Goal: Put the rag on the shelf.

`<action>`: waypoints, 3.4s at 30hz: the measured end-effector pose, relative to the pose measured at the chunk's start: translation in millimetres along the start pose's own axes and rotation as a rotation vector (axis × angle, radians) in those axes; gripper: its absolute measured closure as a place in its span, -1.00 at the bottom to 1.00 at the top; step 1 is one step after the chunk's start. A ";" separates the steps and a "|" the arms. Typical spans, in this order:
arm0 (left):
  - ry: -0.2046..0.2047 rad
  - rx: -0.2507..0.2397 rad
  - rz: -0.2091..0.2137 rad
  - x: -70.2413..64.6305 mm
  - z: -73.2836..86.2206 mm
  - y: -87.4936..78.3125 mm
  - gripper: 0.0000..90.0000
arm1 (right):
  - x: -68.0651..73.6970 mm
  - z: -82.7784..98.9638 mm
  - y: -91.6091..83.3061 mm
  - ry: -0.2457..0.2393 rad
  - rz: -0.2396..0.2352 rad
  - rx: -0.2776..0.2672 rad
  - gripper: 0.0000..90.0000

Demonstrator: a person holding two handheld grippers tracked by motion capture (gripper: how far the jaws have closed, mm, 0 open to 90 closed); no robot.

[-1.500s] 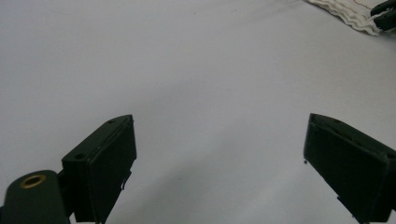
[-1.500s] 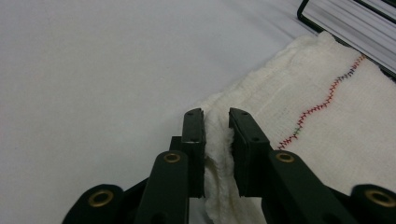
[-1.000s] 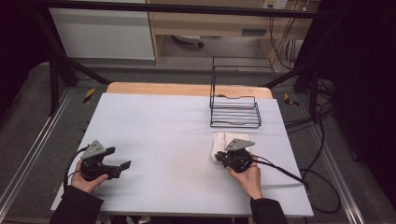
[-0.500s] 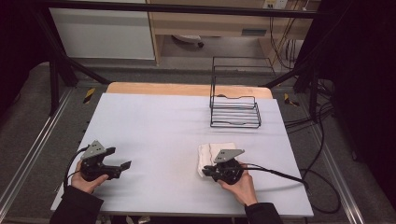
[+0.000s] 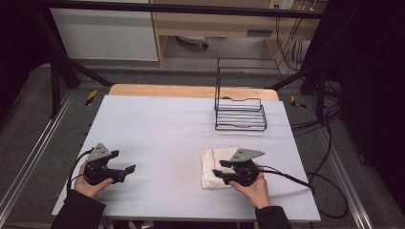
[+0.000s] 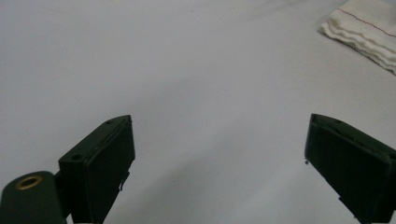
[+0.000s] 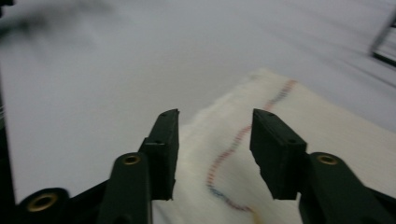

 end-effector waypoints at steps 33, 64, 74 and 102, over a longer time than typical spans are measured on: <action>0.025 0.038 0.029 -14.4 -0.2 11.7 -0.80 | -22.2 59.2 -23.2 0.280 0.202 0.164 0.47; 0.041 0.055 0.029 -57.7 -51.9 61.1 -0.55 | -65.9 41.8 -27.8 0.196 0.238 0.048 0.08; 0.069 0.136 0.105 -97.3 -92.8 147.8 -0.24 | -64.6 57.7 -34.3 0.218 0.256 0.060 -0.04; -0.005 0.242 0.209 -113.1 -87.3 204.2 0.88 | -60.5 61.8 -24.2 0.328 0.204 0.125 0.79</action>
Point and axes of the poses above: each handheld gripper's, and its own axes: y roughly forward along the jaws, z roughly out of its underside, x roughly to its left, the point moved 4 cm from there along y, roughly forward along the jaws, and after that the axes turned 10 degrees about z, right-handed, at the moved point
